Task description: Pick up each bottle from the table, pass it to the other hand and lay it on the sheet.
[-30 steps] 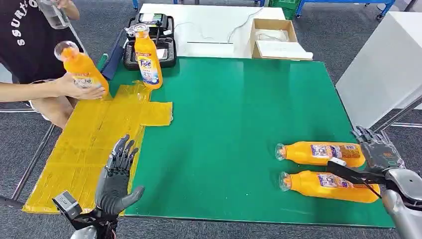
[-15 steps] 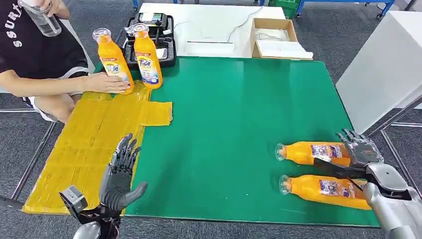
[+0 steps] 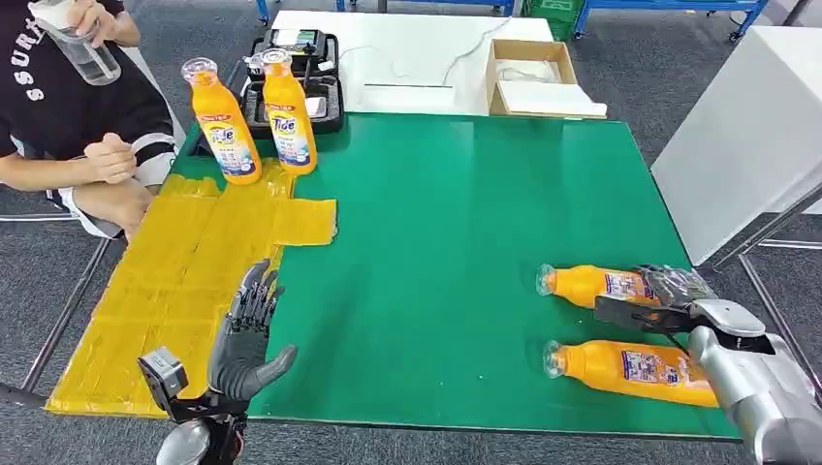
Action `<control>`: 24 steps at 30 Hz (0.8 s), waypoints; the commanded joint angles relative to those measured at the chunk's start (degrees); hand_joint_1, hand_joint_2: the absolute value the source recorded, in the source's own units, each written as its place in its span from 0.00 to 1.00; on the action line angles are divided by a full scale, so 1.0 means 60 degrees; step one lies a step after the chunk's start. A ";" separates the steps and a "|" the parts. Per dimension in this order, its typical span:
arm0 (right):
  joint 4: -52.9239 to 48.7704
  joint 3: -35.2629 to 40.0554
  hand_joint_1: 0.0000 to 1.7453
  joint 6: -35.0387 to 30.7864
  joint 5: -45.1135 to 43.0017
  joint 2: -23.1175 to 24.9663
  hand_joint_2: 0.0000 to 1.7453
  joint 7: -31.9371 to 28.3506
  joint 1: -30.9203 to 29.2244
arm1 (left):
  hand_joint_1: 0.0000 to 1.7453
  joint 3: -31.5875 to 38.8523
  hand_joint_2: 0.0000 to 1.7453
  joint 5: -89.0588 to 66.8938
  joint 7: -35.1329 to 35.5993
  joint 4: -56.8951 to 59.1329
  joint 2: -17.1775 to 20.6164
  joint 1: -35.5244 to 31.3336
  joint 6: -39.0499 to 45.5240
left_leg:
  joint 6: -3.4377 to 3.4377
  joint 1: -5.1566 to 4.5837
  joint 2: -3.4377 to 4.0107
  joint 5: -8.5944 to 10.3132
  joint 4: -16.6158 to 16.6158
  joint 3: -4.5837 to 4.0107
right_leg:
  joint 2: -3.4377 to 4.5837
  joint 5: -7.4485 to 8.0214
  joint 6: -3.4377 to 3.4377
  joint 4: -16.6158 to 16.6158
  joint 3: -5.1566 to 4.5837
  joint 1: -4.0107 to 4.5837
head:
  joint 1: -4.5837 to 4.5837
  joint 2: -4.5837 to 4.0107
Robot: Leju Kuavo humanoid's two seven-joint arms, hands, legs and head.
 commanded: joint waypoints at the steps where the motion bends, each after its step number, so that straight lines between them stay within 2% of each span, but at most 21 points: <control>1: 0.2055 0.1229 1.00 0.1120 -0.0124 0.0352 1.00 0.0154 -0.0537 | 0.00 -0.0106 1.00 0.0100 0.0042 0.1616 -0.0065 -0.0706 -0.0013 | -0.0009 0.0008 -0.0018 0.0014 -0.0020 0.0027 | -0.0001 0.0011 -0.0001 -0.0027 0.0036 0.0005 | -0.0004 0.0000; 6: 0.2032 0.1426 1.00 -0.0056 -0.0310 0.0620 1.00 0.0304 -0.0641 | 0.00 -0.0086 1.00 0.0239 0.0084 0.1430 -0.0052 -0.0523 0.0008 | 0.0002 0.0010 -0.0010 0.0027 -0.0029 0.0050 | 0.0010 0.0019 0.0002 -0.0039 0.0061 0.0007 | 0.0000 0.0000; 9: 0.1299 0.1077 1.00 -0.2991 -0.0315 0.0948 1.00 0.0923 -0.0351 | 0.00 0.0001 1.00 0.0460 0.0322 0.1048 -0.0071 -0.0256 0.0000 | 0.0005 0.0009 0.0015 0.0014 -0.0016 0.0050 | 0.0030 0.0015 0.0004 -0.0025 0.0061 0.0008 | -0.0004 0.0000; 10: 0.0951 0.0705 1.00 -0.4636 -0.0031 0.1174 1.00 0.1518 -0.0204 | 0.00 -0.0024 1.00 0.0534 0.0418 0.0901 -0.0083 -0.0150 0.0006 | 0.0002 0.0008 0.0025 0.0016 -0.0025 0.0051 | 0.0047 0.0021 0.0004 -0.0033 0.0061 0.0007 | -0.0007 0.0000; 11: 0.0964 0.0669 1.00 -0.4653 0.0040 0.1280 1.00 0.1583 -0.0208 | 0.00 -0.0064 1.00 0.0533 0.0417 0.0836 -0.0095 -0.0109 0.0004 | 0.0004 0.0014 0.0037 0.0009 -0.0016 0.0052 | 0.0054 0.0023 0.0004 -0.0030 0.0061 0.0013 | 0.0000 0.0000; 13: 0.0185 -0.0473 1.00 -0.7411 0.0112 0.1732 1.00 0.1995 0.0277 | 0.00 -0.0206 1.00 0.0591 0.0489 0.0847 -0.0137 -0.0092 0.0027 | 0.0004 0.0000 0.0046 0.0010 -0.0012 0.0032 | 0.0062 0.0026 0.0003 -0.0012 0.0033 0.0001 | -0.0004 0.0000; 14: -0.0362 -0.0826 1.00 -0.7649 0.0465 0.1804 1.00 0.2080 0.0508 | 0.00 -0.0264 1.00 0.0597 0.0501 0.0880 -0.0149 -0.0101 0.0050 | 0.0000 -0.0005 0.0045 0.0015 -0.0020 0.0025 | 0.0067 0.0029 0.0000 -0.0014 0.0025 -0.0004 | -0.0011 0.0000; 15: -0.1969 -0.1905 1.00 -0.7649 0.1278 0.2109 1.00 0.2118 0.1185 | 0.00 -0.0351 1.00 0.0596 0.0534 0.0962 -0.0175 -0.0118 0.0142 | 0.0002 -0.0007 0.0026 0.0016 -0.0015 0.0003 | 0.0046 0.0035 -0.0015 -0.0012 0.0007 -0.0002 | -0.0007 0.0000; 18: -0.3844 -0.3481 1.00 -0.7649 0.1693 0.2971 1.00 0.1255 0.1965 | 0.00 -0.0488 1.00 0.0596 0.0550 0.1108 -0.0183 -0.0152 0.0270 | -0.0003 -0.0002 0.0030 0.0019 -0.0018 -0.0010 | 0.0051 0.0031 -0.0014 -0.0012 -0.0007 0.0002 | -0.0007 0.0000; 19: -0.5212 -0.4941 1.00 -0.7649 0.1581 0.4017 1.00 -0.0109 0.2333 | 0.00 -0.0589 1.00 0.0571 0.0539 0.1161 -0.0170 -0.0179 0.0397 | 0.0004 -0.0001 0.0012 0.0019 -0.0012 -0.0016 | 0.0027 0.0030 -0.0010 -0.0007 -0.0004 0.0005 | -0.0007 0.0000; 20: -0.5588 -0.5308 1.00 -0.7649 0.1575 0.4353 1.00 -0.0501 0.2416 | 0.00 -0.0630 1.00 0.0552 0.0535 0.1162 -0.0170 -0.0186 0.0428 | -0.0003 0.0003 0.0039 0.0014 -0.0018 -0.0007 | 0.0058 0.0032 -0.0016 -0.0008 -0.0005 0.0009 | -0.0004 0.0000; 21: -0.6142 -0.5760 1.00 -0.7649 0.1274 0.4935 1.00 -0.1193 0.2579 | 0.00 -0.0744 1.00 0.0424 0.0565 0.1157 -0.0164 -0.0213 0.0531 | -0.0009 0.0005 0.0031 0.0006 -0.0017 -0.0002 | 0.0068 0.0024 -0.0018 -0.0005 -0.0001 0.0011 | -0.0011 0.0000; 22: -0.6161 -0.5893 1.00 -0.7649 0.0994 0.5180 1.00 -0.1593 0.2593 | 0.00 -0.0846 1.00 0.0272 0.0588 0.1143 -0.0139 -0.0239 0.0636 | -0.0002 -0.0001 0.0012 0.0017 -0.0015 -0.0026 | 0.0044 0.0028 -0.0015 0.0001 -0.0019 0.0007 | -0.0011 0.0000; 23: -0.6000 -0.5584 1.00 -0.7649 -0.0367 0.5414 1.00 -0.2350 0.2653 | 0.00 -0.1096 1.00 -0.0129 0.0554 0.1049 -0.0078 -0.0308 0.0860 | -0.0007 -0.0001 0.0010 0.0012 -0.0014 -0.0020 | 0.0047 0.0019 -0.0018 0.0007 -0.0016 0.0006 | -0.0004 0.0000; 24: -0.5982 -0.5216 1.00 -0.7649 -0.1195 0.5413 1.00 -0.2554 0.2722 | 0.00 -0.1258 1.00 -0.0296 0.0560 0.0948 -0.0051 -0.0353 0.0919 | -0.0001 0.0008 -0.0023 0.0023 -0.0014 -0.0048 | 0.0003 0.0025 -0.0015 0.0000 -0.0031 0.0017 | -0.0011 0.0000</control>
